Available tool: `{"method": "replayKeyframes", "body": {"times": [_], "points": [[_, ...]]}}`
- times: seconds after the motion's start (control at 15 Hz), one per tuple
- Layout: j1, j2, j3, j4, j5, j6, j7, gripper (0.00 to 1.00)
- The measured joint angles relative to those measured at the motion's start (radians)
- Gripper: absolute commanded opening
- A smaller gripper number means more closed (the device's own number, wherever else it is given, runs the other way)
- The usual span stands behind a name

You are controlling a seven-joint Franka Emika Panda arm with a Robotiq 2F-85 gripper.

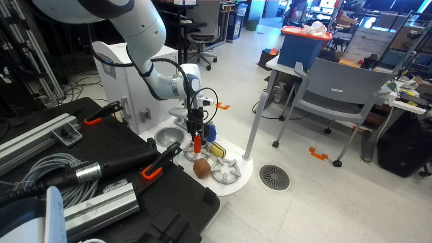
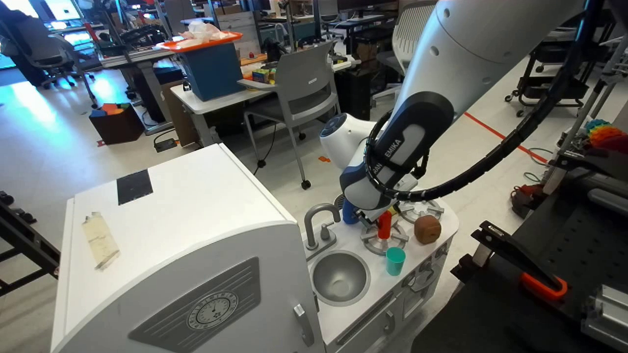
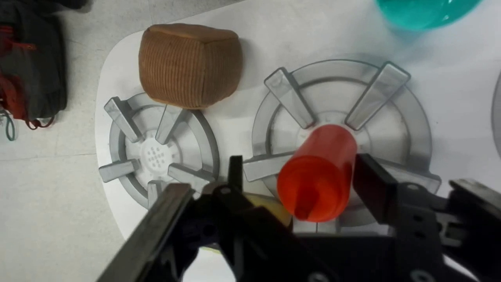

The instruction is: Place the red sauce bottle inside the blue cup

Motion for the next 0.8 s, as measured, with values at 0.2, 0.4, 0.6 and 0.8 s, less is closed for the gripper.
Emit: {"method": "replayKeyframes", "body": {"times": [0.2, 0.4, 0.6, 0.8], "points": [[0.002, -0.002, 0.001, 0.003, 0.000, -0.001, 0.000, 0.24], [0.006, -0.005, 0.011, 0.024, 0.005, -0.037, 0.000, 0.18], [0.008, -0.015, 0.037, 0.034, 0.007, -0.074, -0.001, 0.14], [0.016, -0.071, 0.068, -0.020, 0.005, -0.073, -0.012, 0.14]]}}
